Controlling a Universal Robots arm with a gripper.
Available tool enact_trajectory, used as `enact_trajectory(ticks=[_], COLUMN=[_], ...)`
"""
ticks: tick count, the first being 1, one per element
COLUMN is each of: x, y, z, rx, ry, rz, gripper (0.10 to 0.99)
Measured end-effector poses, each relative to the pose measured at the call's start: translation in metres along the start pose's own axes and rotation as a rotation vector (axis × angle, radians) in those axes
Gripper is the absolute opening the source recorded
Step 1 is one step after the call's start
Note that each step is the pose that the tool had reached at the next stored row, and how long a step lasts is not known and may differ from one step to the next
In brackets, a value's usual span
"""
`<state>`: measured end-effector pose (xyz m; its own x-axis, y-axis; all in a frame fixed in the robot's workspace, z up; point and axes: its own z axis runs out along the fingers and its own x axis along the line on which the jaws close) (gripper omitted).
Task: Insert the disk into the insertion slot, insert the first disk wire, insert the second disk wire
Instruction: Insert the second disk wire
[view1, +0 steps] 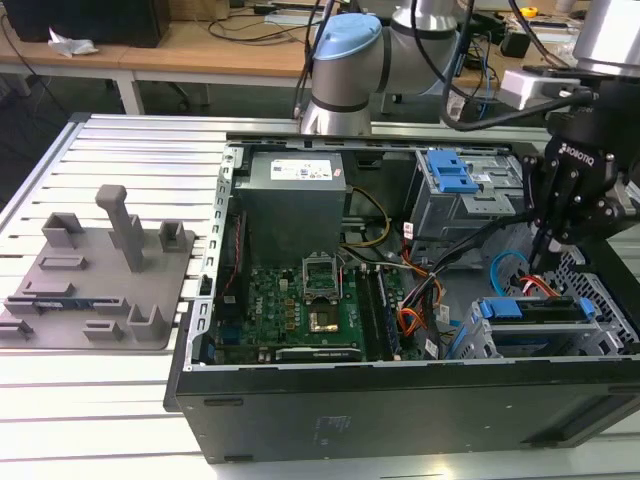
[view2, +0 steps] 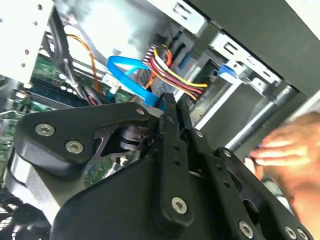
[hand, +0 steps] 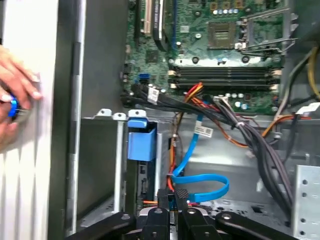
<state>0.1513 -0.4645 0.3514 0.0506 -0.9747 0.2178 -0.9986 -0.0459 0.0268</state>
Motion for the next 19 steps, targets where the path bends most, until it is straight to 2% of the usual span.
enact_trajectory(ticks=[2,3,5,6,8,12,13,14,19], x=[0.0052,0.0105,0.0238,0.0289,0.0299,0.0334,0.0362,0.0385,0.0388], y=[0.0002,0.0005,0.0011,0.0013,0.0014,0.0016,0.0017,0.0018,0.0020], z=[0.0011,0.0023,0.0054,0.0066,0.0069,0.0076,0.0083,0.0088,0.0089], rx=[0.004,0.004,0.004,0.006,0.008,0.010,0.011,0.012,0.011], ry=[-0.0690,-0.0860,-0.0864,-0.1078,-0.1583,-0.2108,-0.2395,-0.2497,-0.2507], rz=[-0.001,-0.001,-0.001,-0.001,0.001,0.004,0.003,0.003,0.013], gripper=[0.161,0.161,0.161,0.161,0.161,0.161,0.161,0.161,0.161])
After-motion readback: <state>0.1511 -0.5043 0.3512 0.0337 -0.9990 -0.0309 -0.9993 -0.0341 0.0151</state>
